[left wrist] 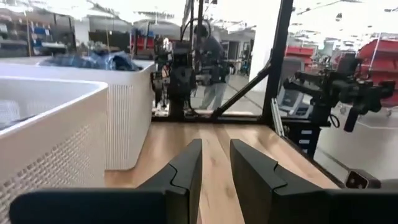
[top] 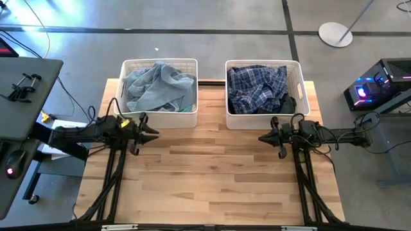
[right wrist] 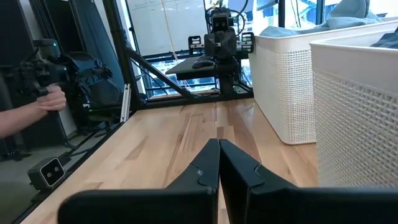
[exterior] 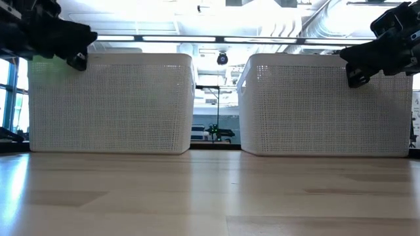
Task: Sort clothes
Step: Return to Home Position
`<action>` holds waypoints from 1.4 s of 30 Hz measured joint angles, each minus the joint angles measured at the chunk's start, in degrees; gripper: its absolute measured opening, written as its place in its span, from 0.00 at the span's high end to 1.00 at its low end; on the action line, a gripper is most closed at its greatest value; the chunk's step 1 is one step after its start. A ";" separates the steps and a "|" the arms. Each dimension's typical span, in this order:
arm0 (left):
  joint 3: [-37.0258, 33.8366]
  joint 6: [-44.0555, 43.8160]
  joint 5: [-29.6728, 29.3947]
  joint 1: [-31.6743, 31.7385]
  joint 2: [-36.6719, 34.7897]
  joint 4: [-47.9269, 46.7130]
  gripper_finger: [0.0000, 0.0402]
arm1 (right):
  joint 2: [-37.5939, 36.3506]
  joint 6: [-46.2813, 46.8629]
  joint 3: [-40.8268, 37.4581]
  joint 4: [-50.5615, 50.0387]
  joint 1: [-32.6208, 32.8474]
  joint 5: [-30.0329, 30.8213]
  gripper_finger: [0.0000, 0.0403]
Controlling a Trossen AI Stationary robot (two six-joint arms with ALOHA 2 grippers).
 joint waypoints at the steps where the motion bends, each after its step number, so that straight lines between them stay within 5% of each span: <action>1: -0.43 0.47 0.00 -0.02 -0.01 0.51 0.82 | 0.00 -0.02 0.00 0.00 0.00 0.00 1.00; 42: -2.98 4.13 -1.92 0.00 0.63 0.46 0.82 | 0.04 -0.04 0.00 -0.04 0.02 -0.02 1.00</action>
